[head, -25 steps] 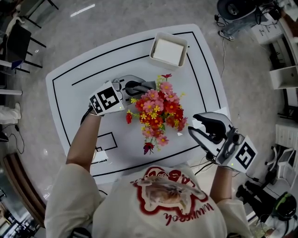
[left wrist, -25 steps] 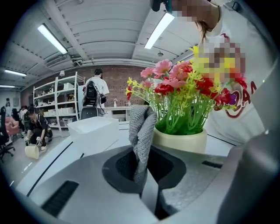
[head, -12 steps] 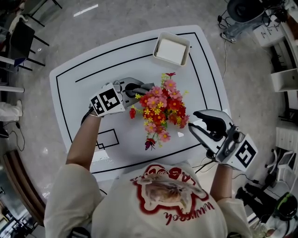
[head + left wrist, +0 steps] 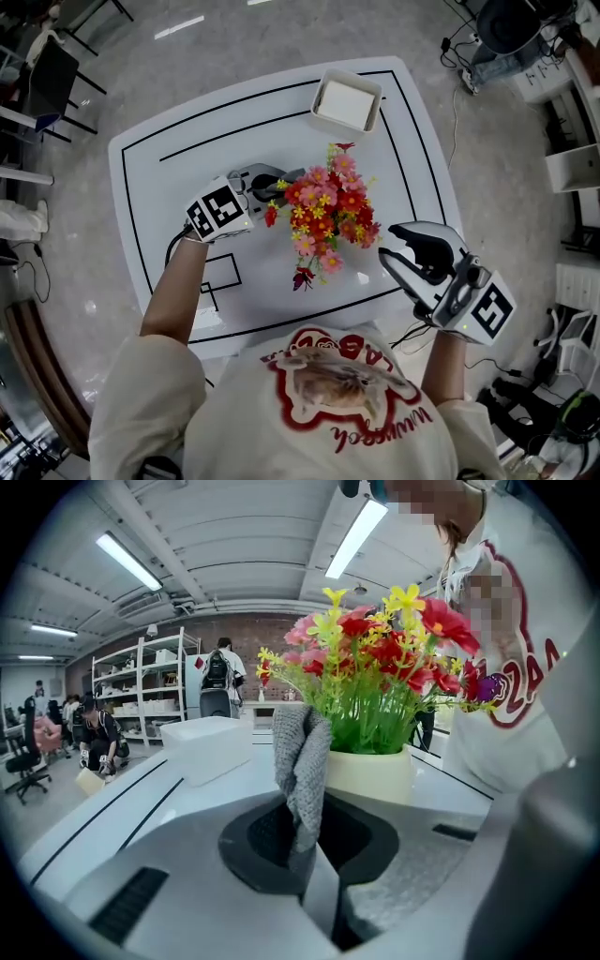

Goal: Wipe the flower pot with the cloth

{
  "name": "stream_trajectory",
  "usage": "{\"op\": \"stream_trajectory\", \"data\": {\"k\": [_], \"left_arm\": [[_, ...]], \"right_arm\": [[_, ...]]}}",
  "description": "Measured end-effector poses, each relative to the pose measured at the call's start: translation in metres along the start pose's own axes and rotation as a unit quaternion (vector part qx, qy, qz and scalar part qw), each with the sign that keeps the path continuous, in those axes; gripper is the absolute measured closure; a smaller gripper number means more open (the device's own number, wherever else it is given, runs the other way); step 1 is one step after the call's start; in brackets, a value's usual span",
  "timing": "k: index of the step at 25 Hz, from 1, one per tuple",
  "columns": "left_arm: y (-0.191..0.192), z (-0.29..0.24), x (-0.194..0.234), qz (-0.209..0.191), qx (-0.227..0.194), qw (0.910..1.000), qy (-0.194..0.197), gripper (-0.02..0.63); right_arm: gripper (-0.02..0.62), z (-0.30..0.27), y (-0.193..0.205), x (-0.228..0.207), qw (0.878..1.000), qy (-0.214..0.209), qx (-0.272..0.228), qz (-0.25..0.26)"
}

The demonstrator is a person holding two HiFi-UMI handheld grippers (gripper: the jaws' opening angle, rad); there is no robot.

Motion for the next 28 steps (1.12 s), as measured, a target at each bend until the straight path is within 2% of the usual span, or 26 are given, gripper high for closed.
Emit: {"op": "stream_trajectory", "data": {"k": [8, 12, 15, 19, 28], "left_arm": [[0.004, 0.005, -0.016, 0.004, 0.023, 0.9992, -0.033, 0.574], [0.002, 0.007, -0.022, 0.009, 0.029, 0.9975, -0.064, 0.574], [0.002, 0.008, -0.026, 0.018, 0.034, 0.9953, -0.089, 0.574], [0.002, 0.009, -0.033, 0.037, 0.036, 0.9924, -0.112, 0.574], [0.003, 0.013, -0.047, 0.052, 0.039, 0.9884, -0.137, 0.574]], "right_arm": [[0.502, 0.010, -0.002, 0.017, 1.000, -0.007, -0.006, 0.007], [0.502, 0.015, -0.003, 0.025, 1.000, -0.015, -0.013, 0.012], [0.502, 0.016, -0.006, 0.030, 0.999, -0.024, -0.020, 0.017], [0.502, 0.018, -0.003, 0.032, 1.000, -0.015, -0.010, 0.022], [0.502, 0.019, -0.002, 0.035, 0.999, -0.012, -0.013, 0.027]]}}
Point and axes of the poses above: the fingertips, and each gripper's own axes: z backward along the fingers, x to its left, y out of its underside, the point moved 2 cm from there along z, backward along the fingers, and after that the axes turned 7 degrees about -z, right-handed, at the moved point
